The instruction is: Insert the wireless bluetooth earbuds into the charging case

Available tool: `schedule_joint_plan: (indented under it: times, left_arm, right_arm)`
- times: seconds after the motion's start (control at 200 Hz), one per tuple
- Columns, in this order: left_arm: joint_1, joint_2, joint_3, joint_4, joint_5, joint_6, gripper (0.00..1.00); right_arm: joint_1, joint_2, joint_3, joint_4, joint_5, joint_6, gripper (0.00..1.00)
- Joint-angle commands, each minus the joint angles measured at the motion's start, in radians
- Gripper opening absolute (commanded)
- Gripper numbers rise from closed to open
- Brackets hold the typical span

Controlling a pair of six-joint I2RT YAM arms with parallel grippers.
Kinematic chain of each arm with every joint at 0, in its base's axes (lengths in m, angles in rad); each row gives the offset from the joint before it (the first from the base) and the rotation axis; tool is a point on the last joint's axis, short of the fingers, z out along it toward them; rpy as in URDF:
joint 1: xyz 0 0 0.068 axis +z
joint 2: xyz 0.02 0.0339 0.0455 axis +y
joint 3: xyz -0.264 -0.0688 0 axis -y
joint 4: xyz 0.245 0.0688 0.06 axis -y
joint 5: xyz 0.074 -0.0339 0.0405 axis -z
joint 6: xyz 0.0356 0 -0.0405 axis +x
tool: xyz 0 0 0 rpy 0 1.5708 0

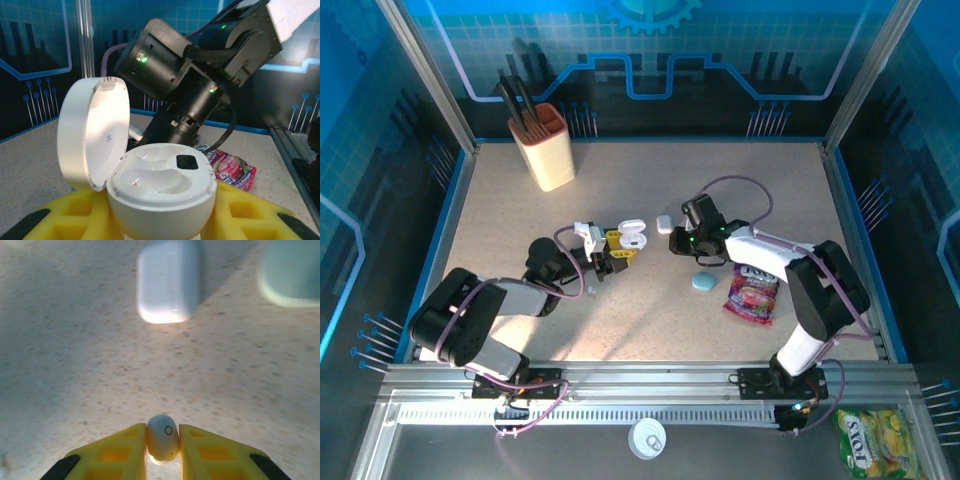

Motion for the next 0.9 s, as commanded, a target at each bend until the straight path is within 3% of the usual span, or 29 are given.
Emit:
schedule_joint_plan:
  times: [0.0,0.19,0.46,0.695,0.895]
  left_arm:
    - [0.007,0.010,0.024,0.030,-0.012,0.026,0.37]
    - [0.008,0.025,0.035,0.031,-0.007,0.024,0.37]
    - [0.008,0.029,0.041,0.029,-0.006,0.018,0.37]
    - [0.008,0.041,0.043,0.030,-0.006,0.016,0.36]
    - [0.008,0.058,0.048,0.029,0.024,0.007,0.36]
  right_arm:
    - [0.048,-0.007,0.033,-0.185,0.277,0.032,0.20]
    - [0.114,0.018,0.069,-0.280,0.446,0.069,0.21]
    - [0.145,0.048,0.099,-0.336,0.503,0.077,0.21]
    - [0.144,0.001,0.081,-0.313,0.492,0.057,0.20]
    - [0.134,-0.216,-0.086,-0.023,0.320,-0.105,0.19]
